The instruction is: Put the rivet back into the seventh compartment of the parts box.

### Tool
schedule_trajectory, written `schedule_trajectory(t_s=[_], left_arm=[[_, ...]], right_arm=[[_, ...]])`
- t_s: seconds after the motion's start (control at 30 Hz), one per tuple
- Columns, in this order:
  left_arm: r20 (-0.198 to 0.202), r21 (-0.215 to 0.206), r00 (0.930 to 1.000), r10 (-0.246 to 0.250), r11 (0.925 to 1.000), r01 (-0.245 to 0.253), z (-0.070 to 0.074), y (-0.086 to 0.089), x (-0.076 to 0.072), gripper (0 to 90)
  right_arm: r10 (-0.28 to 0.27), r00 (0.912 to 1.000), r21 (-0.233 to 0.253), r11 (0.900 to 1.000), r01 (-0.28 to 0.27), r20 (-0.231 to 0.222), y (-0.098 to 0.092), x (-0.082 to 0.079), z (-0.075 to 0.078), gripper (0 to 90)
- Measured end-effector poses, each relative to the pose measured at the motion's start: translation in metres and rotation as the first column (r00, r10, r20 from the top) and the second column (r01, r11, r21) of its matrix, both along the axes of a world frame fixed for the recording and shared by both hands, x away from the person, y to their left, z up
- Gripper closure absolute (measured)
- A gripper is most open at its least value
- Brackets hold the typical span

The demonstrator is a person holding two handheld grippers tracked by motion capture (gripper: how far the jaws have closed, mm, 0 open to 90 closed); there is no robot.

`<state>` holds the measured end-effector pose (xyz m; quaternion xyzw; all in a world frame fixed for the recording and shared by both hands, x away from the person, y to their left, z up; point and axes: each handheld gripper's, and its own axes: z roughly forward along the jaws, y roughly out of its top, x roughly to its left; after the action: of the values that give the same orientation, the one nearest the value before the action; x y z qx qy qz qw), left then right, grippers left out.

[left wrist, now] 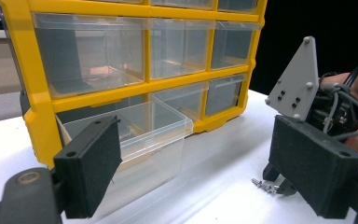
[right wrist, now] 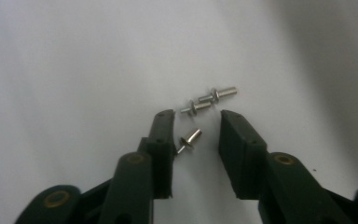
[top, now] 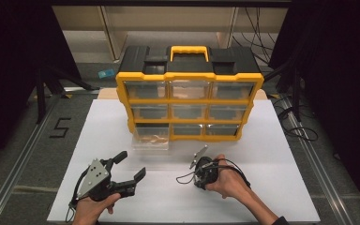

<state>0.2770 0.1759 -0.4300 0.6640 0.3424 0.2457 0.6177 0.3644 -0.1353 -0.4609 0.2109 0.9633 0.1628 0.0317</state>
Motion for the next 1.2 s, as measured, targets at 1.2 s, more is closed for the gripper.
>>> schedule_trajectory(t_s=[1.2], left_arm=[[-0.001, 0.001, 1.0, 0.008, 1.0, -0.008, 0.0, 0.001, 0.0, 16.4]], right_arm=[[0.0, 0.9804, 0.158, 0.987, -0.032, 0.197, -0.006, 0.021, 0.059, 83.1]])
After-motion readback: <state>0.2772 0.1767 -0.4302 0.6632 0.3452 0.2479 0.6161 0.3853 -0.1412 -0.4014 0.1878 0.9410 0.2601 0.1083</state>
